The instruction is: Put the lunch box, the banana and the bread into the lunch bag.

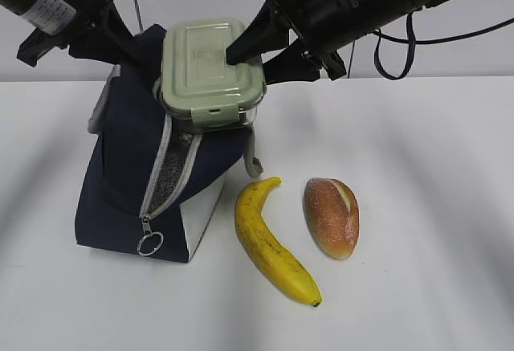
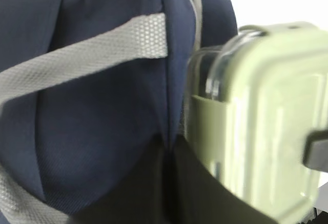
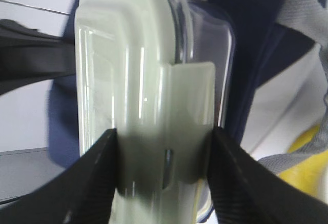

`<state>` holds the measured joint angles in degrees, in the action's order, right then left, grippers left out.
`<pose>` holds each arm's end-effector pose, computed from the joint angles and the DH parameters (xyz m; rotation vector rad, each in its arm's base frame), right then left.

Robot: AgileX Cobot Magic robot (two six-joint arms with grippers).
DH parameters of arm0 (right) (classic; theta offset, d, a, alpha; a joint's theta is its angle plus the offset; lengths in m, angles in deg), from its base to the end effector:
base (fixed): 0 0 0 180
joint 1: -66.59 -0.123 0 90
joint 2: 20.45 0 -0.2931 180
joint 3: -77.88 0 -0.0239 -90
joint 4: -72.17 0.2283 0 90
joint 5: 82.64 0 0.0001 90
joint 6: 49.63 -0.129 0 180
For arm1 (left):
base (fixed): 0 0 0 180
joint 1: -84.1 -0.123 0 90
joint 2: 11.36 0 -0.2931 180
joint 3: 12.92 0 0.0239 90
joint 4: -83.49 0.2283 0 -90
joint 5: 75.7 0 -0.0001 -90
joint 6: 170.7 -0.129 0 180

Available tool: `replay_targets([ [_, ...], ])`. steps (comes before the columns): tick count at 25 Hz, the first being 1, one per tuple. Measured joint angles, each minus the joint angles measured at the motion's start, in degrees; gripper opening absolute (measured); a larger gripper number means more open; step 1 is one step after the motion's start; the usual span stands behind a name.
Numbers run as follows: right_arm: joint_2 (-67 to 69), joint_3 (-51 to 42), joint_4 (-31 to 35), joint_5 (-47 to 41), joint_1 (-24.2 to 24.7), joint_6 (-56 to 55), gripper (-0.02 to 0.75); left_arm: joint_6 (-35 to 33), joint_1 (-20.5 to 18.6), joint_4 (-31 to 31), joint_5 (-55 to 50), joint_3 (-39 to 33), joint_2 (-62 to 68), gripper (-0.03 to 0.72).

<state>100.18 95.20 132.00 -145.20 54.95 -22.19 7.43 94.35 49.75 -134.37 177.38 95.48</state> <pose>0.3929 0.1820 0.2762 -0.3525 2.4685 1.2742 0.3538 -0.1262 0.3026 0.0142 2.6475 -0.8139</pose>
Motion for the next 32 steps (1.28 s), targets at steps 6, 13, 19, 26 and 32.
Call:
replay_targets([
  [6, 1.8, 0.0, -7.4, 1.7, 0.0, -3.1, 0.374, 0.0, 0.0, -0.2, 0.0, 0.0, 0.0, -0.003],
  [13, 2.1, 0.7, -12.0, 4.5, -2.9, -6.3, 0.374, 0.0, 0.0, -0.3, 0.0, 0.0, 0.0, -0.003],
  [19, 2.5, 2.9, -18.3, 7.1, -7.2, -11.3, 0.374, 0.0, 0.0, -0.3, 0.0, 0.0, 0.0, -0.003],
  [26, 7.7, 8.1, -18.8, 7.7, -10.9, -15.4, 0.374, 0.0, 0.0, -0.3, 0.0, 0.0, 0.0, -0.003],
  [32, 12.3, 12.2, -18.0, 9.4, -13.3, -17.2, 0.373, 0.0, 0.0, -0.2, 0.1, 0.0, 0.0, -0.003],
])
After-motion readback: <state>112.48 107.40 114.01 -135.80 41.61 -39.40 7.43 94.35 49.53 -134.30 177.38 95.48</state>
